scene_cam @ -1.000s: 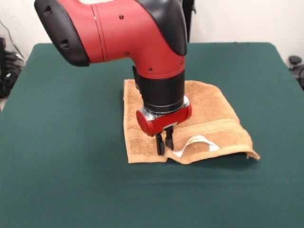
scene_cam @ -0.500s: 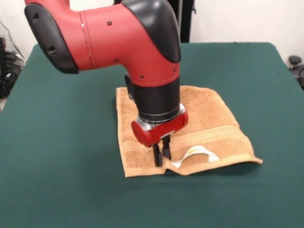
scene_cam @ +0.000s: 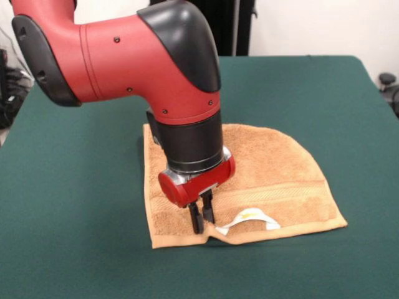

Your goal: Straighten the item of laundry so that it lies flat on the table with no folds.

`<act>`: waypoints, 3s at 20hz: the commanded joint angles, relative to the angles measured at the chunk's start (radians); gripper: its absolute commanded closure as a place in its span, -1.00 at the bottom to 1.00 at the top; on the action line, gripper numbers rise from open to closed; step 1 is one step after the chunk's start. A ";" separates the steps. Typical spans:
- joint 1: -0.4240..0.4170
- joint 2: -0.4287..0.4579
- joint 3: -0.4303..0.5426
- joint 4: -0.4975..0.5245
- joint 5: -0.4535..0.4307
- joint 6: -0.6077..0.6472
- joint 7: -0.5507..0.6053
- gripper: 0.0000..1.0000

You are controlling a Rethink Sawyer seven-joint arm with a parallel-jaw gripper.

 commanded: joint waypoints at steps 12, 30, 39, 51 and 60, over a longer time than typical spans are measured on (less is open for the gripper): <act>-0.006 0.074 0.054 -0.169 0.022 0.095 -0.422 1.00; 0.000 0.069 0.053 -0.254 0.067 0.164 -0.443 1.00; 0.002 0.078 0.058 -0.293 0.068 0.187 -0.526 1.00; 0.031 0.090 0.072 -0.390 0.083 0.261 -0.613 1.00; 0.048 0.096 0.072 -0.431 0.087 0.281 -0.642 1.00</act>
